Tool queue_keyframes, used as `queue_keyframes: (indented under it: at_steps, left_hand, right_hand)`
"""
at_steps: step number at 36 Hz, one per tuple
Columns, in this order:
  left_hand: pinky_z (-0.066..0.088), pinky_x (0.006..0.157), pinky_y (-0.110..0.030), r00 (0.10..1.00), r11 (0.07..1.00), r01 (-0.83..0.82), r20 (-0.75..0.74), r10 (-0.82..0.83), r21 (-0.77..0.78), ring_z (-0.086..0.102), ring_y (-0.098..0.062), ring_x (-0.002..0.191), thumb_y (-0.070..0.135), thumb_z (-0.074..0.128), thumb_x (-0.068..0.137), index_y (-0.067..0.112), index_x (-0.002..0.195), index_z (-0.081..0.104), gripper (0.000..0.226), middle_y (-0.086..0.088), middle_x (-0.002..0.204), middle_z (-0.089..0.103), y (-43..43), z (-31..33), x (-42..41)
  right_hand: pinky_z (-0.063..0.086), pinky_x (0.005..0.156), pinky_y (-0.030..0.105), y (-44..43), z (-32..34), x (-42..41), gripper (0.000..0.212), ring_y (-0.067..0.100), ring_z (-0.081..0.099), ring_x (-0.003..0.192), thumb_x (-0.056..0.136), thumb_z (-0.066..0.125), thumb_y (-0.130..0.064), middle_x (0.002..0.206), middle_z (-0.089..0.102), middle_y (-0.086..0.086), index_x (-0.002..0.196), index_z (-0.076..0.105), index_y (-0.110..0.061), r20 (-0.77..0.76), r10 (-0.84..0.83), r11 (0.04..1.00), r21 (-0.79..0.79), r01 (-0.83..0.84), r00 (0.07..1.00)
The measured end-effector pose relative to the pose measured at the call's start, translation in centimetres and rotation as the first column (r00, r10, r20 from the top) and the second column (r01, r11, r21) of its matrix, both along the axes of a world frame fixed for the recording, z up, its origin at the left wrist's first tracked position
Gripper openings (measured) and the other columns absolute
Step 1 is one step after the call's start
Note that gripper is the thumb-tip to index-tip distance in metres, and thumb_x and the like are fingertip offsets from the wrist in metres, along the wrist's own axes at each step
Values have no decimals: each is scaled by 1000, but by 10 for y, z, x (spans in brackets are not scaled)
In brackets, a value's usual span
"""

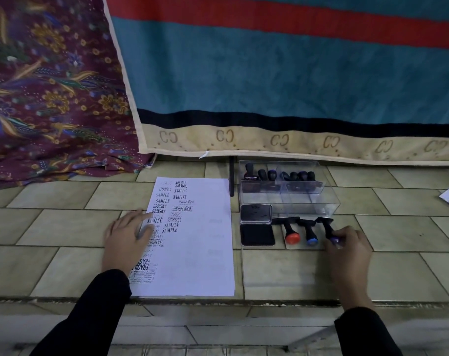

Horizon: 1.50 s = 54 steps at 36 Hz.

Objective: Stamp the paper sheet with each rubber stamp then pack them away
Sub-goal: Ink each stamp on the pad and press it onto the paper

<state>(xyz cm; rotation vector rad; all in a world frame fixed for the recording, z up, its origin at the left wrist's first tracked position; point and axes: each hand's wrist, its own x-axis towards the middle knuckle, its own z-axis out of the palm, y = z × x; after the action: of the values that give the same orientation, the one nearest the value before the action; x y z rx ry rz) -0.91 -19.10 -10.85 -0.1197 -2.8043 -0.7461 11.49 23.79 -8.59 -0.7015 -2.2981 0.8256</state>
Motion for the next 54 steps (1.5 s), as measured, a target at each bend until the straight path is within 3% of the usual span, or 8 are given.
queue_keyframes:
  at_steps: [11,19,24,28,31,38,45,54]
  left_hand:
    - [18,114,-39,1000,1000,4,5,-4,6,46,-19,129,43,47,84,30,120,65,42,5,137,56,2,4,2]
    - [17,112,-38,1000,1000,8,-7,-8,6,45,-20,129,35,57,90,30,121,65,32,5,138,55,1,1,1]
    - [17,112,-37,1000,1000,2,-1,-2,2,45,-18,130,44,47,84,31,121,65,42,7,138,55,2,5,2]
    - [17,112,-37,1000,1000,6,0,-6,7,45,-18,129,44,47,84,31,121,64,42,7,138,55,1,3,2]
    - [16,112,-34,1000,1000,7,3,-7,6,45,-17,129,44,48,85,31,121,64,42,7,138,55,0,2,1]
    - [18,114,-40,1000,1000,10,11,-10,-6,46,-17,128,47,45,85,33,121,64,43,7,138,55,-2,0,-1]
    - [17,112,-36,1000,1000,9,14,-9,-12,46,-18,128,50,42,84,32,121,64,47,6,138,55,-2,1,-2]
    - [16,112,-36,1000,1000,10,18,-9,-8,45,-18,130,46,45,85,33,122,64,43,6,139,55,-2,1,-1]
  right_hand:
    - [44,72,30,-2,7,-6,23,29,58,84,77,71,5,98,58,16,97,63,-4,89,74,996,37,-78,993]
    - [43,72,28,1,53,-39,11,25,59,83,88,61,-5,104,61,17,99,64,-4,-62,86,991,112,-79,994]
    - [49,78,27,-4,87,-100,16,22,62,87,90,58,-6,103,66,13,103,67,-5,46,224,964,139,-228,974]
    - [41,68,15,-31,97,-146,14,11,56,77,89,57,-6,94,66,5,97,68,-10,124,362,922,103,-374,924]
    - [50,74,26,-54,91,-174,10,17,61,82,91,57,-10,93,67,7,92,66,-9,265,409,894,73,-441,873]
    - [49,67,30,-83,73,-205,24,29,65,82,91,59,-24,79,61,12,80,61,-4,460,318,917,74,-392,829]
    - [38,63,30,-95,67,-213,22,29,62,87,93,55,-27,89,64,11,78,52,-11,503,240,922,150,-357,831]
    - [37,85,38,-101,58,-213,16,30,62,95,93,55,-20,100,67,12,104,54,-8,467,123,925,265,-272,875]
